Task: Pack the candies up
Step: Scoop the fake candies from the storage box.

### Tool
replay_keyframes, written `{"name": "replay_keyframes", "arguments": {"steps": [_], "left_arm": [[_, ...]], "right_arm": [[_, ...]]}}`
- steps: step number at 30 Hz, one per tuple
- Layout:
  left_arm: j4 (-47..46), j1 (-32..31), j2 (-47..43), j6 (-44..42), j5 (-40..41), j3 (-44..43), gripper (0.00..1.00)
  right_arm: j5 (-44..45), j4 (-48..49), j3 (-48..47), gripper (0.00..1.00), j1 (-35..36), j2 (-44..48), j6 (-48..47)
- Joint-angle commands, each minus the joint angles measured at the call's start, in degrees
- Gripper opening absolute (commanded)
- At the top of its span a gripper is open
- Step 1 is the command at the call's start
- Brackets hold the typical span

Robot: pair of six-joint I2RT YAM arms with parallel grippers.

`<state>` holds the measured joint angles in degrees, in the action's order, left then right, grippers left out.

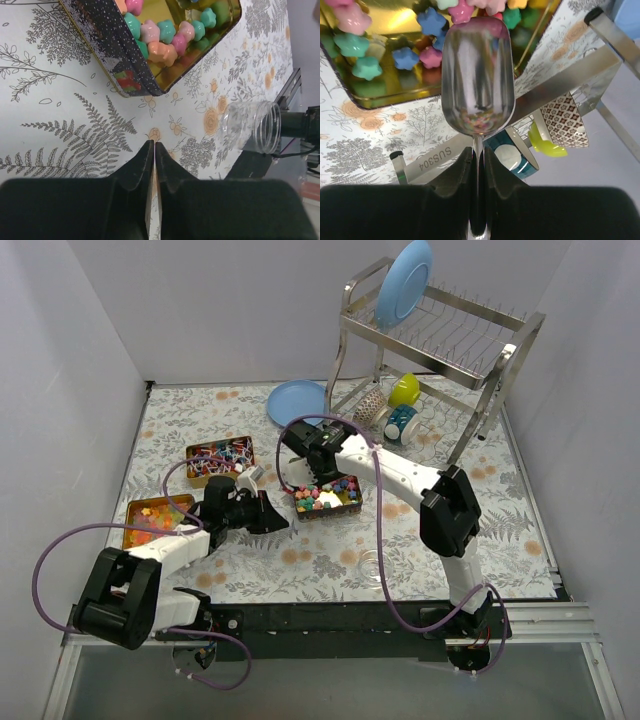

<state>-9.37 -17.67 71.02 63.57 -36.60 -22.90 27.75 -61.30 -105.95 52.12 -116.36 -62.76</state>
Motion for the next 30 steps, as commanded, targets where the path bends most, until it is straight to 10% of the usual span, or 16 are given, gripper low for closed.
{"name": "replay_keyframes", "arguments": {"steps": [1, 30], "left_arm": [[-4.0, -0.3, 1.0, 0.4, -1.4, 1.4, 0.00], [-16.7, -1.9, 13.3, 4.3, -3.9, 0.1, 0.00]], "right_arm": [[-1.7, -1.3, -3.4, 0.01, 2.5, -2.2, -0.4], [-15.7, -12.0, -3.9, 0.01, -4.9, -1.2, 16.1]]}}
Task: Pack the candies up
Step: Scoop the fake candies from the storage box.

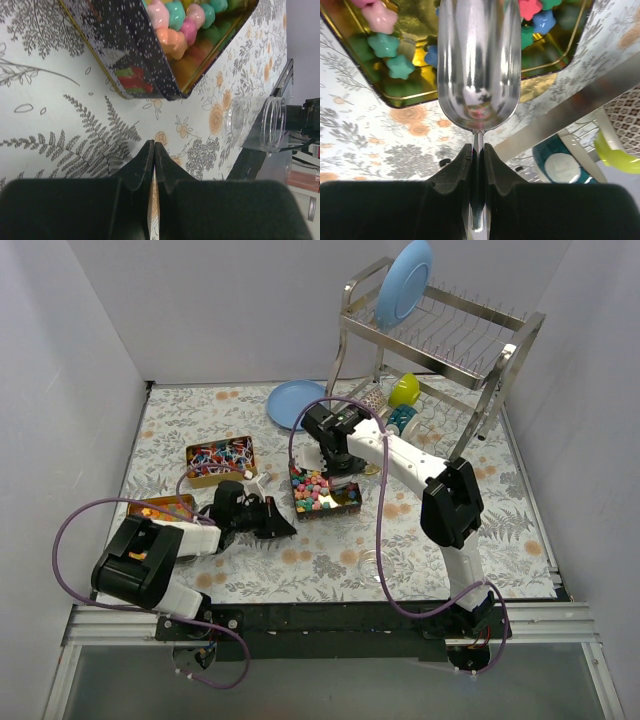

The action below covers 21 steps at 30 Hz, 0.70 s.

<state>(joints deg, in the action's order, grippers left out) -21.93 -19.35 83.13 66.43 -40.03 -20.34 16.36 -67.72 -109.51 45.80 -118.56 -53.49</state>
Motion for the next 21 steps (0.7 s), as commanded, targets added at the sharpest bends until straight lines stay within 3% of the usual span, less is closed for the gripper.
{"name": "replay_keyframes", "arguments": {"steps": [1, 9, 21], "left_arm": [[-4.5, -0.2, 1.7, 1.9, -0.4, -2.6, 0.00], [-8.9, -0.2, 8.8, 3.6, 0.4, -5.4, 0.00], [-12.0, -0.4, 10.7, 4.0, -0.1, -5.5, 0.00]], "right_arm": [[-4.4, -6.3, -0.7, 0.01, 1.4, 0.8, 9.7], [-4.1, -7.2, -2.5, 0.01, 2.3, -1.6, 18.2], [-2.4, -6.8, -9.0, 0.01, 2.5, -8.6, 24.6]]}}
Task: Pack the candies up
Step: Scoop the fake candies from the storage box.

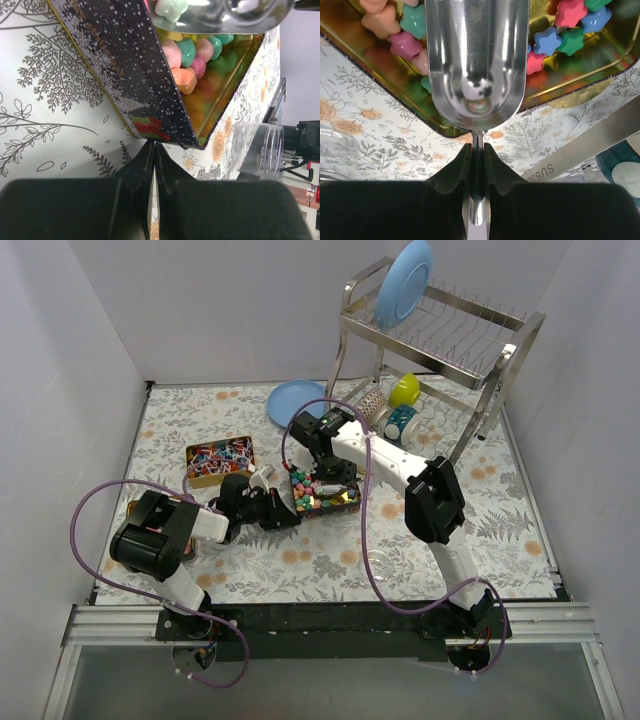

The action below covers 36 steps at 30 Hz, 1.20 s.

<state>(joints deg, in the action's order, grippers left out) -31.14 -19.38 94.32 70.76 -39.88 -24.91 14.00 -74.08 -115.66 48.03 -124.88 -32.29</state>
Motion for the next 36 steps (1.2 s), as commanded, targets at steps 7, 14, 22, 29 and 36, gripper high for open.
{"name": "replay_keyframes", "arguments": {"steps": [7, 14, 22, 29, 36], "left_arm": [[-5.3, -0.8, 0.9, -0.1, -1.0, -0.8, 0.00], [-5.3, -0.8, 1.0, -0.4, -0.9, -0.8, 0.00], [-3.8, -0.8, 0.3, -1.2, -0.7, -0.5, 0.00], [-2.2, -0.8, 0.4, -3.0, 0.1, -1.2, 0.00], [11.2, 1.8, -9.8, -5.5, -0.5, -3.0, 0.00]], "right_arm": [[-0.2, 0.8, -4.9, 0.01, 0.0, -4.7, 7.3], [-2.7, 1.2, -7.9, 0.01, -0.6, -7.9, 10.8], [-6.9, 2.0, -15.5, 0.01, -1.4, -12.3, 11.5], [-11.4, 3.4, -18.9, 0.01, -1.9, -13.2, 11.0], [-11.4, 3.2, -18.0, 0.01, -2.5, -12.8, 9.2]]}}
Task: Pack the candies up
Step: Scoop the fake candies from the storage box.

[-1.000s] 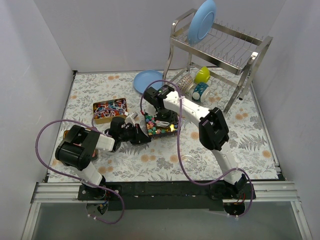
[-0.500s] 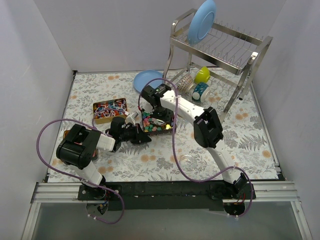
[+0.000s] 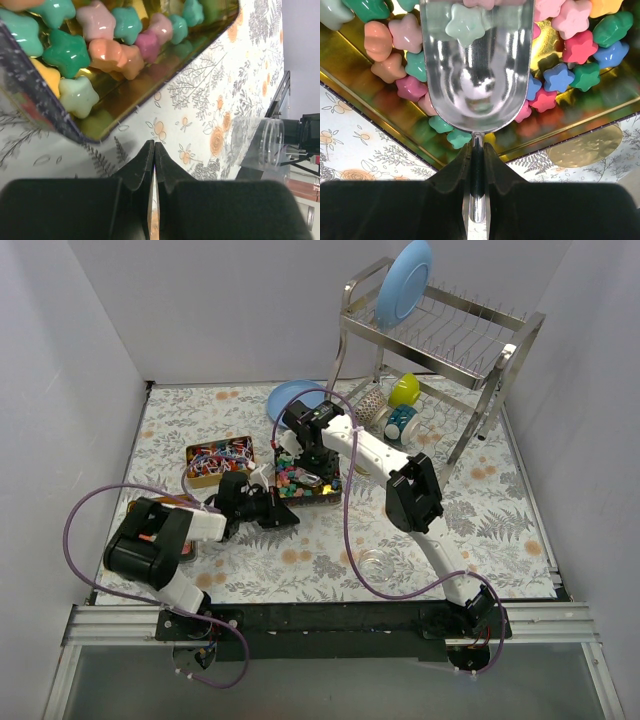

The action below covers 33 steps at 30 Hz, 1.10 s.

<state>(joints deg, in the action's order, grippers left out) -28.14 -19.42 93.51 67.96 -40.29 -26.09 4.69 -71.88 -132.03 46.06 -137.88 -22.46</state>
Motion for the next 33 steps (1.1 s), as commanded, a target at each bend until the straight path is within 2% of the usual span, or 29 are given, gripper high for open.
{"name": "replay_keyframes", "arguments": {"steps": [1, 7, 14, 17, 18, 22, 30, 33], "left_arm": [[12.2, 2.3, -10.9, -2.5, 2.3, -2.0, 0.00], [23.1, 3.9, -20.8, -4.1, 4.9, -3.8, 0.00], [33.8, 4.6, -24.4, -5.3, 8.9, -7.5, 0.00], [37.4, 6.6, -25.2, -5.2, 16.7, -8.1, 0.00], [36.9, 7.3, -25.0, -6.0, 22.0, -8.2, 0.00], [33.1, 10.4, -21.2, -7.4, 26.7, -9.7, 0.00], [24.6, 10.9, -7.5, -6.3, 17.3, -14.8, 0.00], [21.7, 10.7, -4.7, -4.0, 13.8, -14.8, 0.00]], "right_arm": [[-2.3, 0.9, -1.7, 0.01, -0.6, 0.2, -0.8], [-4.2, 2.2, -2.4, 0.01, -1.1, -0.1, -0.9], [-8.5, 4.5, -2.9, 0.01, -1.2, -0.5, -0.1], [-9.8, 4.0, -0.2, 0.01, -1.2, 0.9, 0.6], [-10.0, 4.4, 1.1, 0.01, -1.2, 1.8, 0.8], [-10.0, 3.8, 3.5, 0.01, -1.2, 2.5, 0.9], [-10.8, 1.6, 11.3, 0.01, -1.2, 5.7, -1.8], [-9.7, 1.5, 10.8, 0.01, -1.2, 5.8, -1.8]]}}
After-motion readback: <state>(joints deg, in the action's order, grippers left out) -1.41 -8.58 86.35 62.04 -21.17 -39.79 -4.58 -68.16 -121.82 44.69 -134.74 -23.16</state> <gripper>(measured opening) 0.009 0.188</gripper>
